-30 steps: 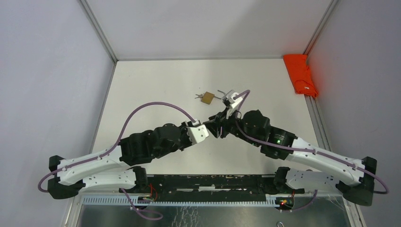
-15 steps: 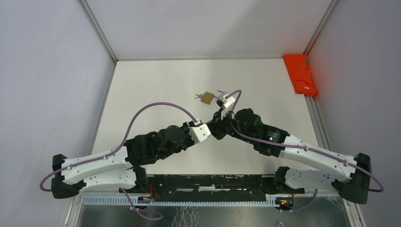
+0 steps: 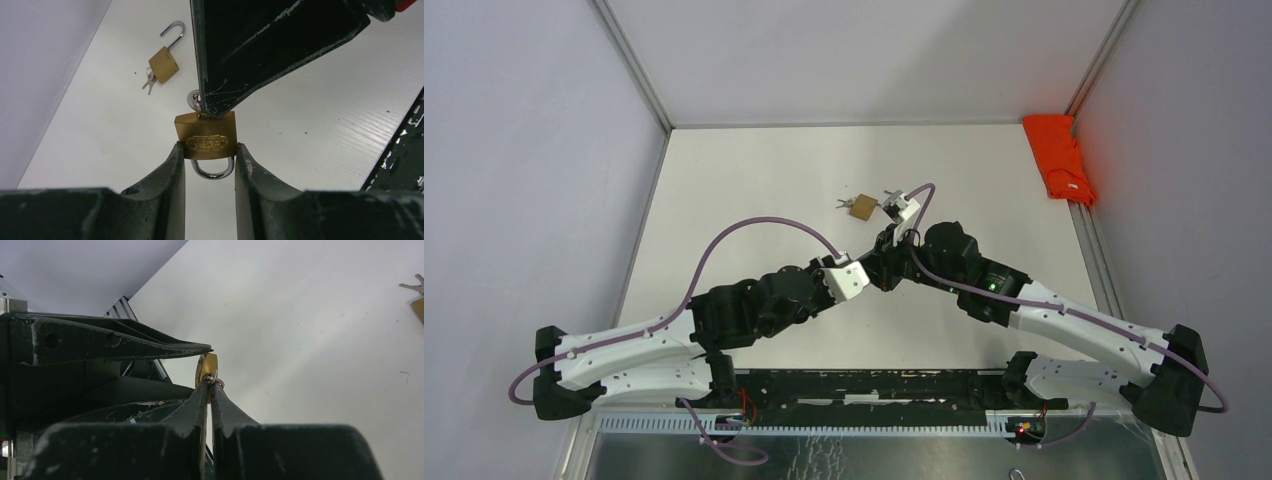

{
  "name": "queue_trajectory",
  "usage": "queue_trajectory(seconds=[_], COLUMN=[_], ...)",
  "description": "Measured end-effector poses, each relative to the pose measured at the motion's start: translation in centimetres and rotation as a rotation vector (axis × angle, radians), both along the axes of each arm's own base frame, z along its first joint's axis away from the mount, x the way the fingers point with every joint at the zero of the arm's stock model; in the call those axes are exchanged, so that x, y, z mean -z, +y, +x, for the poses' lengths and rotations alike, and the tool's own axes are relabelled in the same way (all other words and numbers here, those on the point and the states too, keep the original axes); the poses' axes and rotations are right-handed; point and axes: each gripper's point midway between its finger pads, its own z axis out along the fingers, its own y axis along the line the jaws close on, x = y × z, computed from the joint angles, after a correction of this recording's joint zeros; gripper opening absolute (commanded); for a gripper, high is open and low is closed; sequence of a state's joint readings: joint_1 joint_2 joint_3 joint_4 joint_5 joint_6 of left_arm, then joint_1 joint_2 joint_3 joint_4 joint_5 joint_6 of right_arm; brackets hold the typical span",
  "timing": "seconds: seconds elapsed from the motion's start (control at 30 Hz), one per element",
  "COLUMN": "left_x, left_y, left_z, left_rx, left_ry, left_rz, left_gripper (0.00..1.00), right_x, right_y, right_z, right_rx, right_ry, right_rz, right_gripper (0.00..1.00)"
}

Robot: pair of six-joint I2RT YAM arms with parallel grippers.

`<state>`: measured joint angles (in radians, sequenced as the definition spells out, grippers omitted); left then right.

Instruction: Unlock with the key

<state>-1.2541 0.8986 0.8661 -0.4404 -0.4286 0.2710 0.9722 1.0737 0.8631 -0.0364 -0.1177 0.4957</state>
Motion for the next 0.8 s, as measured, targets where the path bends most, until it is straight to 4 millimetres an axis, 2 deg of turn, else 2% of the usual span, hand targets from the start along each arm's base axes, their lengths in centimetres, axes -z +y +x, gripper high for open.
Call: queue_trajectory(seconds=[0.43,0.8], left_x=[0.1,0.1], left_y=[0.2,0.0], left_z=[0.1,0.0], left_rx=[-0.010,0.000], left_ry=[-0.003,0.000], left_rz=[0.005,0.000], left_gripper=[0.02,0.02], right_x=[0.4,-0.1], right_y=[0.2,0.1], right_z=[0.6,1.2], right_rx=[-0.001,0.004], right_ry=[0.058,0.062], right_rz=[0.066,0.092], right_gripper=[0.27,0.24])
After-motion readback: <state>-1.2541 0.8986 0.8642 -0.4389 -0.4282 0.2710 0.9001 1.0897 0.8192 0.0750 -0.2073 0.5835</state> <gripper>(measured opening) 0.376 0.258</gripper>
